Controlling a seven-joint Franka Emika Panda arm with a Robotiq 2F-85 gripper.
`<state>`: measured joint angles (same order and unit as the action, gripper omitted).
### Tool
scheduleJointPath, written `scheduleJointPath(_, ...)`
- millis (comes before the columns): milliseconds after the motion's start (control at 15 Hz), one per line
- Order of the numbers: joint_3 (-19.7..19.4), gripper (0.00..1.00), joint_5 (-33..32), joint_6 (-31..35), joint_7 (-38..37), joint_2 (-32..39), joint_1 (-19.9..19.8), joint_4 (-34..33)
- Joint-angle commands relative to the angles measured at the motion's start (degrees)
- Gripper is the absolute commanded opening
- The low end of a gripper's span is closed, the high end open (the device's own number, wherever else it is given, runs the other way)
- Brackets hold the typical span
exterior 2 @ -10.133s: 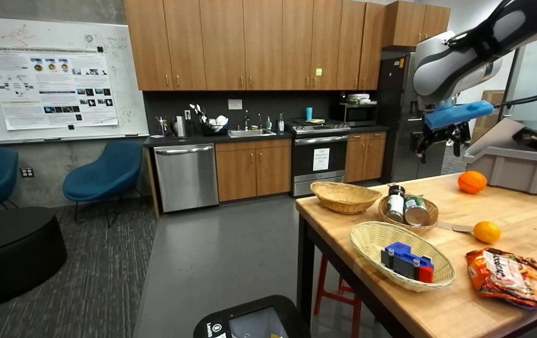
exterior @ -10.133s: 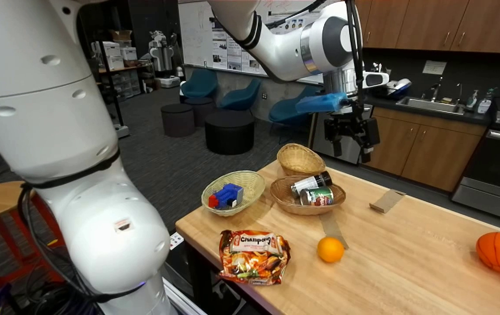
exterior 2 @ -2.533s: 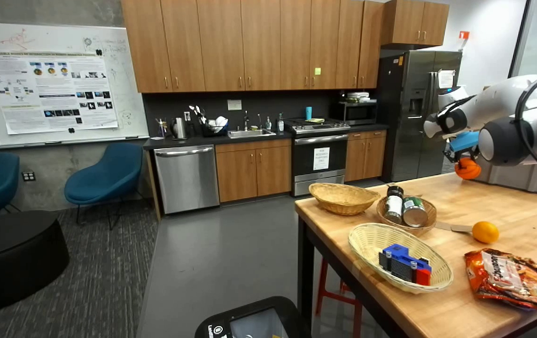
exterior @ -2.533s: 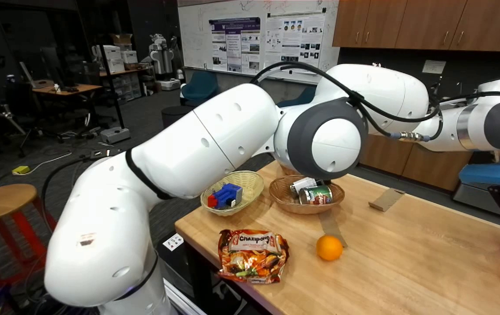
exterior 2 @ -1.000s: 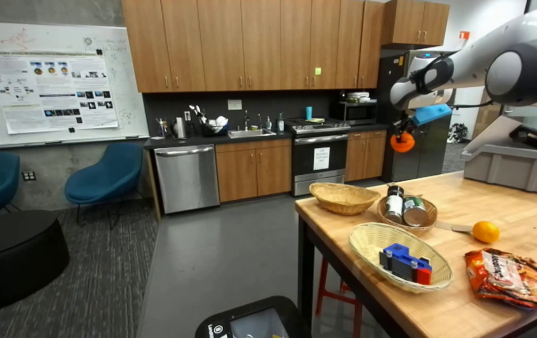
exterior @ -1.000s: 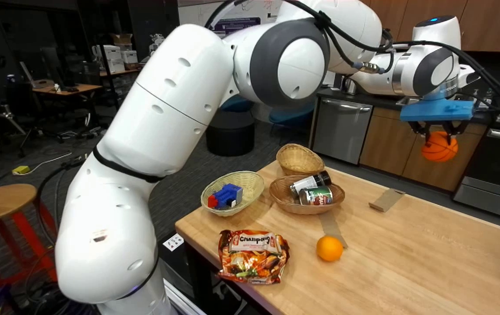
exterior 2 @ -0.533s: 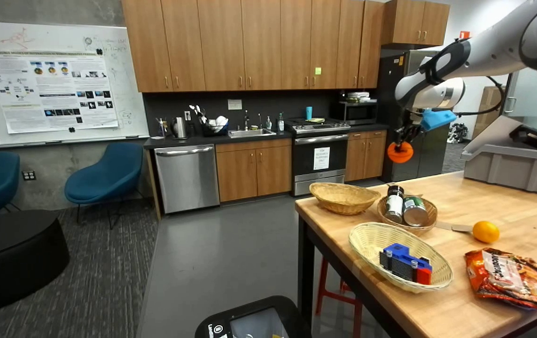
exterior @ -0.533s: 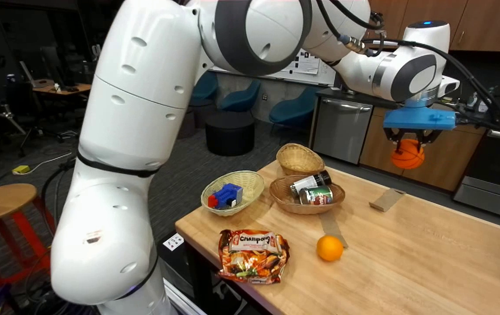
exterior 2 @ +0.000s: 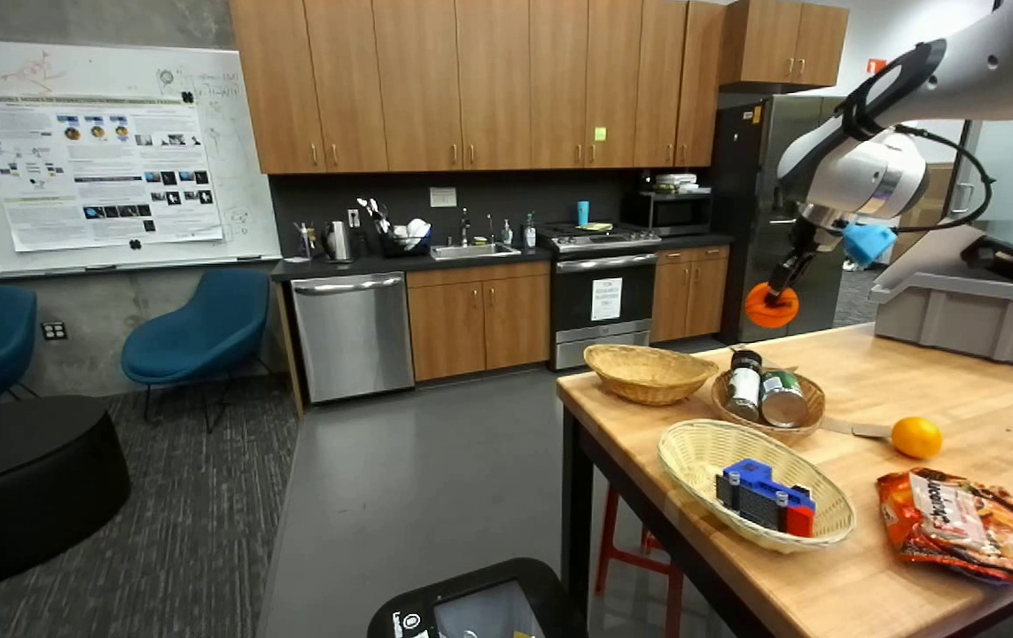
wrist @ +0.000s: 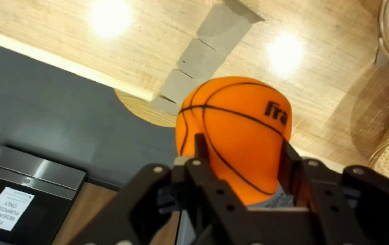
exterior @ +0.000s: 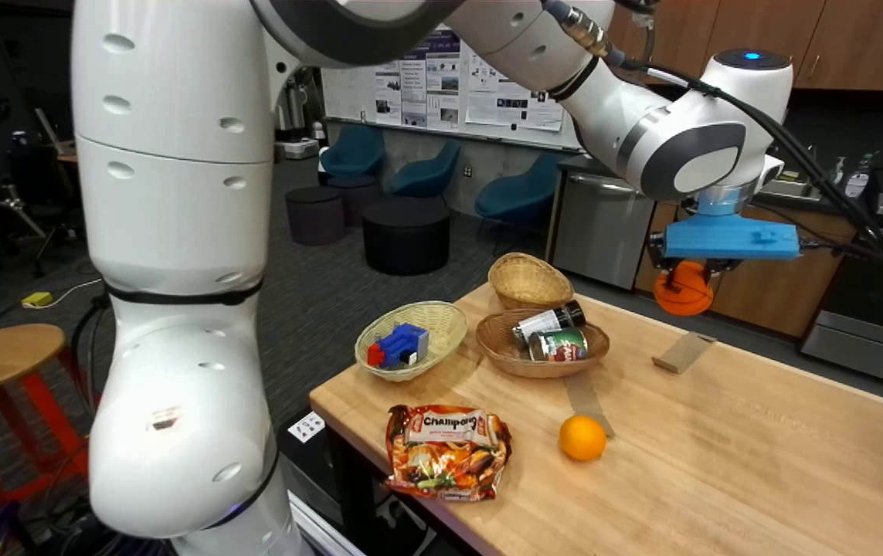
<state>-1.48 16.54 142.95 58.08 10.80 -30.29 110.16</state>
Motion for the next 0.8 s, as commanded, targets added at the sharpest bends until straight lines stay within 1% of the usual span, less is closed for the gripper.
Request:
scheduleJointPath(0, -3.19, 0.23, 1.43, 3.70, 9.33, -6.73, 3.93, 7.65)
scheduleJointPath(200, -4.83, 0.23, 0.38, 5.74, 13.74, -8.72, 7.34, 9.03)
scheduleJointPath(333, -5.01, 0.23, -0.24, 6.23, 15.67, -9.41, 9.93, 8.95)
scheduleJointPath(733, -3.77, 0.23, -2.68, 5.60, 14.86, -9.94, 17.80, 6.78)
